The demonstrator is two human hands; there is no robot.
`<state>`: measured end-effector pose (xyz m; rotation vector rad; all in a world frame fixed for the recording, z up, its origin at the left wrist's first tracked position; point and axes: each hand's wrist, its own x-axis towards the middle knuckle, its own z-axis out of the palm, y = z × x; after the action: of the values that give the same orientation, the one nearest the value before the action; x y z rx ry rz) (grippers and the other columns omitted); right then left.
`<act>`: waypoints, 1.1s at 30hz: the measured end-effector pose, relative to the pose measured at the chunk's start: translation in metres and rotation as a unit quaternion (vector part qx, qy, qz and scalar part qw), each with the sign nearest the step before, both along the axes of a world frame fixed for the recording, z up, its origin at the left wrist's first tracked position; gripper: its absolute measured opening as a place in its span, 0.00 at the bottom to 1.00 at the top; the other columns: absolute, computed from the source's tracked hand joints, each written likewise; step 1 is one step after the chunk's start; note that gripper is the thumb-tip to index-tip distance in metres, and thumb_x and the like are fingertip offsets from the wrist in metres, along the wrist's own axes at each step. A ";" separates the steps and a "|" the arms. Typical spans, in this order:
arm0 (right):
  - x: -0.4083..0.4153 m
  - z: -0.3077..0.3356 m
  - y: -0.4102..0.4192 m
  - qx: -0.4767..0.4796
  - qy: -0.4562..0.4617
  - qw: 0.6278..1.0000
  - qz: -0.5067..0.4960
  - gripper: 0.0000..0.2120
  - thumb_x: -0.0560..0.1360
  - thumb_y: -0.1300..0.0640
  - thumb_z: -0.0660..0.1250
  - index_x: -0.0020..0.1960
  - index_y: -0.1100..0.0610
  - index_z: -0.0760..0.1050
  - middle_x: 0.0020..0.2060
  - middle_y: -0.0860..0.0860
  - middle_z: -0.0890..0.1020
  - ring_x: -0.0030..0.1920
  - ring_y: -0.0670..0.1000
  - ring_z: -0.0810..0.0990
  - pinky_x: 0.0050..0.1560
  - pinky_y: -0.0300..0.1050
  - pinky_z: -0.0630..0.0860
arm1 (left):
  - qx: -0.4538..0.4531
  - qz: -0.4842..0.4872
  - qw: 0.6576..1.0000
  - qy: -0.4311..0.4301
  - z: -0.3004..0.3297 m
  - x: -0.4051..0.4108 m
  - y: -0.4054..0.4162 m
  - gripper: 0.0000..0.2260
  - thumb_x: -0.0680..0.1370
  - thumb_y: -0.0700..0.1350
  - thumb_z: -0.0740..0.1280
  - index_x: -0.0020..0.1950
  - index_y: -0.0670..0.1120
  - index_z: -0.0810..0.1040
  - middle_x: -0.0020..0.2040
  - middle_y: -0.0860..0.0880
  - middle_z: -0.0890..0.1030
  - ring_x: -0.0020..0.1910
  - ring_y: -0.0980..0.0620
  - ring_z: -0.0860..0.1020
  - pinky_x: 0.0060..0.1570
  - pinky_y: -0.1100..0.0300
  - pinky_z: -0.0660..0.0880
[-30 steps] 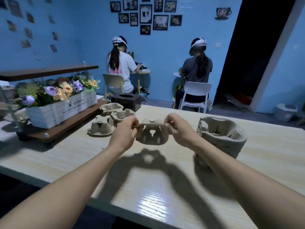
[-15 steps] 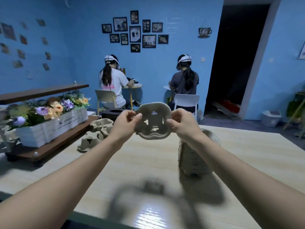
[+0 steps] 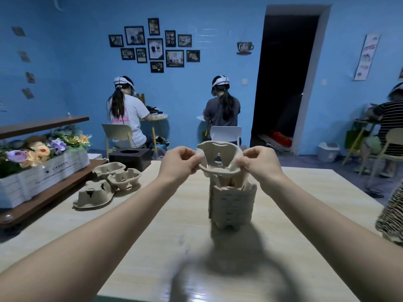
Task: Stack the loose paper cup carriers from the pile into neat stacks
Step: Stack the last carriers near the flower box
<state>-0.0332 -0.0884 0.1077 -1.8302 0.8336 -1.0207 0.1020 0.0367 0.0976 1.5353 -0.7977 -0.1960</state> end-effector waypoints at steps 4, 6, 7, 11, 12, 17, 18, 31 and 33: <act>-0.015 -0.003 -0.004 -0.007 0.040 0.999 -0.033 0.08 0.67 0.65 0.69 0.32 0.55 0.77 0.36 0.55 0.82 0.42 0.55 0.79 0.42 0.49 0.76 | 0.019 -0.003 1.000 0.018 -0.006 -0.011 -0.012 0.07 0.74 0.43 0.71 0.42 0.40 0.78 0.34 0.45 0.80 0.31 0.52 0.77 0.37 0.61 0.77; -0.020 -0.005 -0.004 -0.008 0.059 0.997 -0.041 0.06 0.68 0.66 0.68 0.33 0.59 0.78 0.39 0.58 0.83 0.41 0.55 0.78 0.42 0.50 0.76 | 0.037 -0.003 0.999 0.011 -0.009 -0.012 -0.017 0.07 0.73 0.44 0.72 0.41 0.42 0.78 0.34 0.45 0.80 0.31 0.53 0.77 0.36 0.61 0.76; -0.021 -0.006 -0.004 -0.009 0.069 0.997 -0.046 0.04 0.68 0.66 0.68 0.36 0.62 0.79 0.40 0.60 0.83 0.41 0.54 0.77 0.41 0.49 0.75 | 0.046 -0.001 0.999 0.005 -0.011 -0.013 -0.018 0.07 0.73 0.45 0.72 0.41 0.42 0.79 0.34 0.46 0.80 0.31 0.54 0.77 0.35 0.62 0.74; -0.025 -0.012 -0.004 -0.019 0.101 0.993 -0.061 0.06 0.69 0.66 0.66 0.43 0.68 0.80 0.44 0.63 0.82 0.41 0.55 0.77 0.44 0.51 0.77 | 0.078 0.006 0.997 -0.012 -0.017 -0.014 -0.022 0.08 0.72 0.46 0.73 0.42 0.42 0.80 0.34 0.48 0.81 0.30 0.56 0.77 0.31 0.67 0.70; -0.025 -0.013 -0.003 -0.022 0.102 0.992 -0.066 0.08 0.69 0.67 0.66 0.46 0.69 0.80 0.46 0.64 0.82 0.44 0.58 0.79 0.46 0.52 0.77 | 0.083 0.007 0.996 -0.017 -0.019 -0.014 -0.023 0.08 0.72 0.46 0.73 0.42 0.42 0.80 0.35 0.48 0.81 0.30 0.55 0.77 0.33 0.66 0.72; -0.025 -0.018 0.002 -0.030 0.123 0.989 -0.080 0.13 0.71 0.67 0.66 0.53 0.73 0.76 0.51 0.66 0.80 0.53 0.63 0.78 0.52 0.57 0.76 | 0.113 0.020 0.992 -0.043 -0.028 -0.011 -0.026 0.09 0.73 0.49 0.73 0.41 0.44 0.79 0.39 0.47 0.83 0.37 0.52 0.80 0.47 0.55 0.79; -0.025 -0.019 0.003 -0.032 0.127 0.988 -0.081 0.13 0.71 0.67 0.66 0.53 0.72 0.77 0.50 0.66 0.81 0.53 0.62 0.78 0.52 0.56 0.76 | 0.116 0.022 0.992 -0.046 -0.029 -0.010 -0.026 0.09 0.73 0.49 0.73 0.42 0.44 0.80 0.39 0.47 0.83 0.37 0.52 0.81 0.48 0.54 0.79; -0.021 -0.025 -0.002 -0.092 0.165 0.979 -0.081 0.11 0.75 0.61 0.66 0.55 0.64 0.79 0.53 0.59 0.82 0.55 0.57 0.78 0.55 0.51 0.75 | 0.153 0.045 0.978 -0.137 -0.034 -0.012 -0.028 0.13 0.76 0.52 0.68 0.55 0.45 0.81 0.49 0.49 0.82 0.49 0.51 0.79 0.52 0.52 0.77; -0.016 -0.024 -0.001 -0.118 0.166 0.977 -0.063 0.14 0.76 0.59 0.66 0.60 0.60 0.77 0.57 0.55 0.80 0.59 0.55 0.76 0.56 0.48 0.73 | 0.161 0.050 0.973 -0.158 -0.033 -0.009 -0.024 0.14 0.77 0.51 0.67 0.59 0.45 0.79 0.54 0.49 0.81 0.52 0.50 0.78 0.55 0.52 0.75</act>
<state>-0.0494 -0.0893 0.0839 -2.2151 1.0759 -0.9360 0.0928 0.0131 0.0643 1.9414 -0.9702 -0.0034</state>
